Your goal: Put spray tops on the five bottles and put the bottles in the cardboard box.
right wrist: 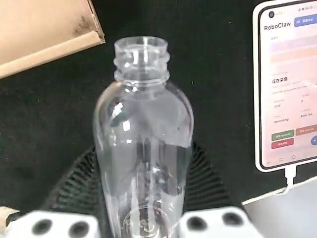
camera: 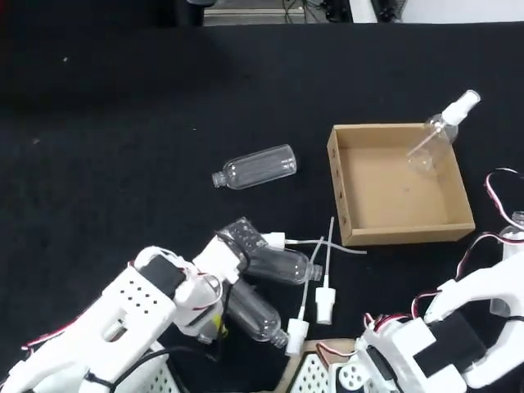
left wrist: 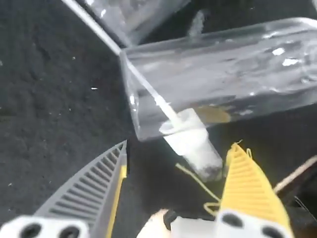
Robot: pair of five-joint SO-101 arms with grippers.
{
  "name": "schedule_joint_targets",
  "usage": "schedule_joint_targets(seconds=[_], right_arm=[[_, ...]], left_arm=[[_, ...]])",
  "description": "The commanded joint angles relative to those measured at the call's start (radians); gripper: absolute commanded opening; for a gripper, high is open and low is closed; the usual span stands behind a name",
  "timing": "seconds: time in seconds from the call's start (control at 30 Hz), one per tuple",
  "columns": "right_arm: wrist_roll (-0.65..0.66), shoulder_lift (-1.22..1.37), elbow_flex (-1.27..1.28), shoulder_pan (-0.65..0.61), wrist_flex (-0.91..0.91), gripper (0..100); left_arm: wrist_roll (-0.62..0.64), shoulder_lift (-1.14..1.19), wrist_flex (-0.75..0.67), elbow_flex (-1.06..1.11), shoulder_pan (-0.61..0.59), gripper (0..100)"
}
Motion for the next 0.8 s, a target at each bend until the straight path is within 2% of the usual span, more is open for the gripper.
schedule_joint_targets(seconds=[0.0, 0.07, 0.27, 0.47, 0.53, 0.6, 0.77], right_arm=[[-0.009, -0.059, -0.059, -0.021, 0.005, 1.0], [-0.009, -0.059, -0.059, -0.021, 0.005, 1.0], [-0.009, -0.059, -0.059, -0.021, 0.003, 1.0], [-0.009, -0.059, -0.059, -0.021, 0.002, 1.0], [-0.009, -0.059, -0.059, -0.021, 0.002, 1.0], [-0.009, -0.059, -0.059, -0.021, 0.002, 1.0], [-0.009, -0.059, -0.059, -0.021, 0.002, 1.0]], left_arm=[[0.012, -0.02, -0.149, 0.101, -0.024, 30], [0.014, -0.021, -0.195, 0.133, -0.022, 30], [0.014, -0.031, -0.196, 0.139, -0.025, 28], [0.006, -0.032, -0.199, 0.13, -0.073, 5], [-0.003, -0.029, -0.193, 0.117, -0.101, 3], [-0.06, -0.032, -0.161, 0.108, -0.142, 5], [-0.322, -0.032, -0.014, 0.012, -0.331, 4]])
